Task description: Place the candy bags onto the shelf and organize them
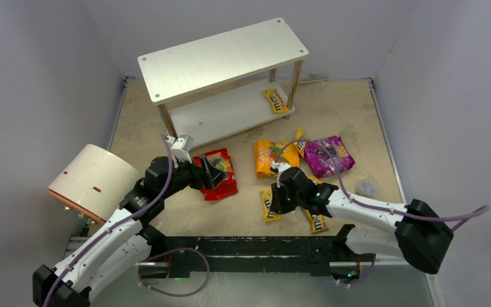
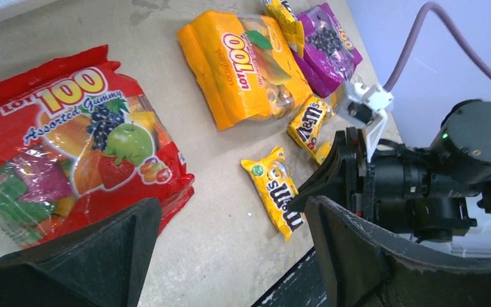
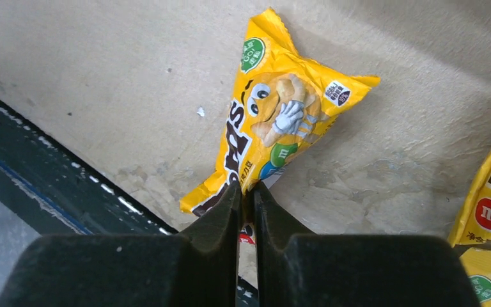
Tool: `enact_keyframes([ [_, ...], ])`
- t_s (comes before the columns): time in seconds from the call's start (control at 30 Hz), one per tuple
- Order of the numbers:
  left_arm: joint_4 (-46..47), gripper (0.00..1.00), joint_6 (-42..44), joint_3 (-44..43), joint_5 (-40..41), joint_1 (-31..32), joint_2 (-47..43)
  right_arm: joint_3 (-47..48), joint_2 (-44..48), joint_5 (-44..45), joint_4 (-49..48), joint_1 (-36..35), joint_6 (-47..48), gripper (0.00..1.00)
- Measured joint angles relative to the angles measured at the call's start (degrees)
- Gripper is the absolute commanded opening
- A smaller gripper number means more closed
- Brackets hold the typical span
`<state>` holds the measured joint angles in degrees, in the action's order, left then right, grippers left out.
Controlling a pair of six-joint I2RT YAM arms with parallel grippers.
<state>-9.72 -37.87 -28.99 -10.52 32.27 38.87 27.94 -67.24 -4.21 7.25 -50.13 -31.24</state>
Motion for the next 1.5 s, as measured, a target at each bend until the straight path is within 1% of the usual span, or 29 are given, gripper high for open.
enact_keyframes([
  [0.17, 4.48, 0.89, -0.39, 2.75, -5.31, 0.00, 1.01, 0.33, 6.43, -1.44, -1.16, 0.04, 2.19, 0.08],
  [0.27, 7.19, 0.89, -0.92, 3.85, -8.96, 0.00, 2.47, 1.18, 11.45, -4.42, -5.75, 0.04, 3.85, 0.09],
  [0.33, 9.86, 0.89, -1.66, 3.93, -11.10, 0.00, 3.80, 2.10, 12.81, -6.34, -9.35, 0.04, 4.72, 0.09],
  [0.4, 13.64, 0.87, -2.89, 3.98, -13.35, 0.00, 5.68, 3.78, 12.68, -8.07, -12.39, 0.04, 5.86, 0.09],
  [0.53, 21.68, 0.83, -6.29, 4.04, -16.90, 0.00, 11.56, 6.88, 8.92, -10.71, -18.34, 0.04, 7.50, 0.09],
  [0.63, 25.66, 0.77, -9.03, 4.35, -17.68, 0.00, 14.86, 7.45, 5.99, -11.80, -21.33, 0.04, 8.68, 0.09],
  [0.77, 28.61, 0.67, -11.26, 4.57, -17.59, 0.00, 15.74, 7.45, 4.87, -11.91, -22.45, 0.04, 9.97, 0.10],
  [0.83, 29.88, 0.65, -12.09, 4.57, -17.57, 0.00, 15.91, 7.48, 4.70, -12.09, -23.06, 0.04, 10.47, 0.10],
  [0.9, 31.01, 0.60, -12.81, 4.59, -17.51, 0.00, 16.24, 7.48, 4.55, -12.17, -23.63, 0.04, 10.82, 0.10],
  [1.07, 32.94, 0.39, -14.64, 4.63, -17.35, 0.00, 17.75, 7.48, 3.45, -12.55, -26.10, 0.04, 11.06, 0.13],
  [1.17, 33.44, 0.32, -15.32, 5.16, -17.29, 0.00, 17.90, 7.48, 2.62, -12.46, -26.64, 0.04, 11.41, 0.19],
  [1.27, 33.68, 0.27, -15.69, 5.79, -16.96, 0.00, 17.86, 7.48, 2.43, -12.35, -26.67, 0.04, 11.93, 0.26],
  [1.33, 33.68, 0.25, -16.00, 6.34, -16.57, 0.00, 17.64, 7.48, 2.43, -12.04, -26.62, 0.04, 12.52, 0.41],
  [1.4, 33.53, 0.21, -16.17, 6.43, -16.17, 0.00, 17.59, 7.48, 2.43, -11.56, -26.45, 0.04, 13.25, 0.46],
  [1.5, 33.42, 0.20, -16.15, 6.43, -15.63, 0.00, 17.57, 7.48, 2.43, -10.23, -26.38, 0.04, 13.68, 0.62],
])
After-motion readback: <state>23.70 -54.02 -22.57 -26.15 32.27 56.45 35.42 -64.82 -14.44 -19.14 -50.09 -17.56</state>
